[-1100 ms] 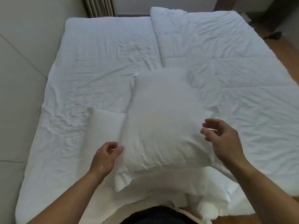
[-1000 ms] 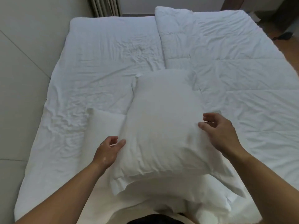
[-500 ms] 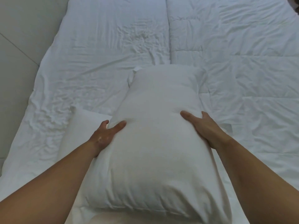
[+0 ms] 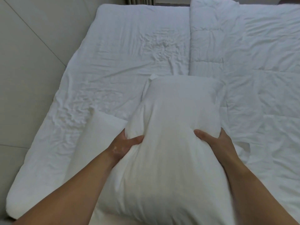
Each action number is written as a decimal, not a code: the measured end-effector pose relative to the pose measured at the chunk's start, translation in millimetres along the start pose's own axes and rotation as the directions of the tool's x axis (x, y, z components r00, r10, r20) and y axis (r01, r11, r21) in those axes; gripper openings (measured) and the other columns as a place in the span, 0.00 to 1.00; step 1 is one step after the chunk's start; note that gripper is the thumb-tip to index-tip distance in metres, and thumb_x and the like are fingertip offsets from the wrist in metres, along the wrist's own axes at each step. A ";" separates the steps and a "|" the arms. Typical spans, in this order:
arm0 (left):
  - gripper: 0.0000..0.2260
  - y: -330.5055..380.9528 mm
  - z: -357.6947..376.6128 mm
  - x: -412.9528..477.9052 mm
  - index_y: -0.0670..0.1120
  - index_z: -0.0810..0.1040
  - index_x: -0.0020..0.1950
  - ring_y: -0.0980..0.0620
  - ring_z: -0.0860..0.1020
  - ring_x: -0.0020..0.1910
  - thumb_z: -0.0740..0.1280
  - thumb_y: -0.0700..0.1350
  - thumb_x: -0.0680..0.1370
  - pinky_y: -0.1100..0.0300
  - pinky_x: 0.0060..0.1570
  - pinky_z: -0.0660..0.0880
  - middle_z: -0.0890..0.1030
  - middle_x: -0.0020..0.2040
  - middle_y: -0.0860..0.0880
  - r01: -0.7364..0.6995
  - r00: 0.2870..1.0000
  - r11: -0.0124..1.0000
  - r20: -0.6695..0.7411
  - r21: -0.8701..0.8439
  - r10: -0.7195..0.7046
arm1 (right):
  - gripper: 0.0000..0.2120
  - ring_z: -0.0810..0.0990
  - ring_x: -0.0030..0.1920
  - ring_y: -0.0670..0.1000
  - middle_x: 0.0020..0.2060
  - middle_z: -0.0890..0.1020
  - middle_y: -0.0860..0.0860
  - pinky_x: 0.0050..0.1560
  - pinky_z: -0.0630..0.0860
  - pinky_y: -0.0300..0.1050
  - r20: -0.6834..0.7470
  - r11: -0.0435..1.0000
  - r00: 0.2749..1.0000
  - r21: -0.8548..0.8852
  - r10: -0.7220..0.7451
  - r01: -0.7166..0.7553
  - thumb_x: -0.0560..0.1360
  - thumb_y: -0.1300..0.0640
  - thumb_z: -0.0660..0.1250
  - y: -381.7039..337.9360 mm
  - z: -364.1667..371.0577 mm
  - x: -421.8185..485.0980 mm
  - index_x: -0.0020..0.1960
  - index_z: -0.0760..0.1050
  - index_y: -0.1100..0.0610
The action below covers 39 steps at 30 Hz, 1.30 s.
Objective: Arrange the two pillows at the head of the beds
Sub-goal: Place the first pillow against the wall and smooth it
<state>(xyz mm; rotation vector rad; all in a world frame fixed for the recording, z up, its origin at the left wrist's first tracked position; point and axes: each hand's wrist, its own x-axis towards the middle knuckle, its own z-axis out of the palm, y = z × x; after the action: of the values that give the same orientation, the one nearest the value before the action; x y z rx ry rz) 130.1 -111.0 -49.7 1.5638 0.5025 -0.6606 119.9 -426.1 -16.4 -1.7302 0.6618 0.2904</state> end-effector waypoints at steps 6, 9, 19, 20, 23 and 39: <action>0.26 15.6 -27.3 -28.6 0.57 0.80 0.64 0.61 0.88 0.50 0.83 0.44 0.69 0.65 0.44 0.84 0.90 0.52 0.60 -0.136 0.988 0.990 -0.064 0.039 0.138 | 0.23 0.80 0.36 0.27 0.47 0.81 0.36 0.32 0.72 0.25 -0.010 0.992 0.992 -0.002 -0.124 0.124 0.70 0.54 0.80 -31.0 19.6 -27.3 0.61 0.76 0.46; 0.24 23.3 -60.0 -50.2 0.58 0.79 0.61 0.65 0.87 0.46 0.82 0.41 0.70 0.67 0.43 0.84 0.89 0.48 0.64 -0.195 0.973 0.978 -0.114 0.074 0.203 | 0.23 0.80 0.36 0.27 0.48 0.83 0.38 0.31 0.72 0.24 0.014 0.986 0.985 -0.005 -0.169 0.169 0.70 0.54 0.80 -48.0 44.9 -45.6 0.61 0.77 0.46; 0.38 56.2 -242.1 -135.9 0.61 0.76 0.64 0.76 0.83 0.48 0.87 0.57 0.57 0.74 0.46 0.77 0.85 0.50 0.74 -0.325 0.875 0.925 -0.308 0.198 0.374 | 0.25 0.85 0.47 0.38 0.51 0.87 0.40 0.49 0.79 0.42 0.160 0.946 0.935 0.128 -0.315 0.297 0.69 0.53 0.81 -103.5 214.9 -101.8 0.63 0.78 0.44; 0.37 58.7 -264.0 -144.4 0.63 0.77 0.62 0.76 0.82 0.48 0.86 0.59 0.56 0.72 0.48 0.77 0.85 0.49 0.75 -0.319 0.862 0.921 -0.337 0.223 0.379 | 0.25 0.85 0.48 0.38 0.52 0.86 0.41 0.50 0.79 0.43 0.177 0.944 0.930 0.143 -0.321 0.298 0.69 0.54 0.81 -106.2 237.9 -105.6 0.64 0.77 0.44; 0.37 59.7 -331.1 -167.5 0.67 0.78 0.58 0.76 0.82 0.50 0.84 0.63 0.51 0.68 0.51 0.75 0.85 0.51 0.75 -0.281 0.832 0.915 -0.401 0.291 0.383 | 0.24 0.85 0.47 0.37 0.50 0.86 0.40 0.51 0.80 0.43 0.241 0.939 0.913 0.182 -0.329 0.291 0.70 0.55 0.80 -110.7 308.2 -119.0 0.63 0.77 0.45; 0.38 -34.5 -525.0 -167.3 0.55 0.70 0.80 0.42 0.81 0.53 0.81 0.50 0.72 0.53 0.53 0.72 0.84 0.55 0.46 0.103 0.704 0.760 -0.586 0.642 0.400 | 0.28 0.85 0.60 0.49 0.59 0.87 0.46 0.66 0.78 0.55 0.524 0.987 0.848 0.159 -0.082 -0.003 0.71 0.59 0.80 22.4 582.0 -136.0 0.68 0.77 0.49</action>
<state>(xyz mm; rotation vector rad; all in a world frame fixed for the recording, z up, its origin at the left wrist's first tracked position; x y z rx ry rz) 45.1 424.6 53.9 2.5163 0.7328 -0.0308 85.2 162.1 -119.7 -1.4192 0.2320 0.6446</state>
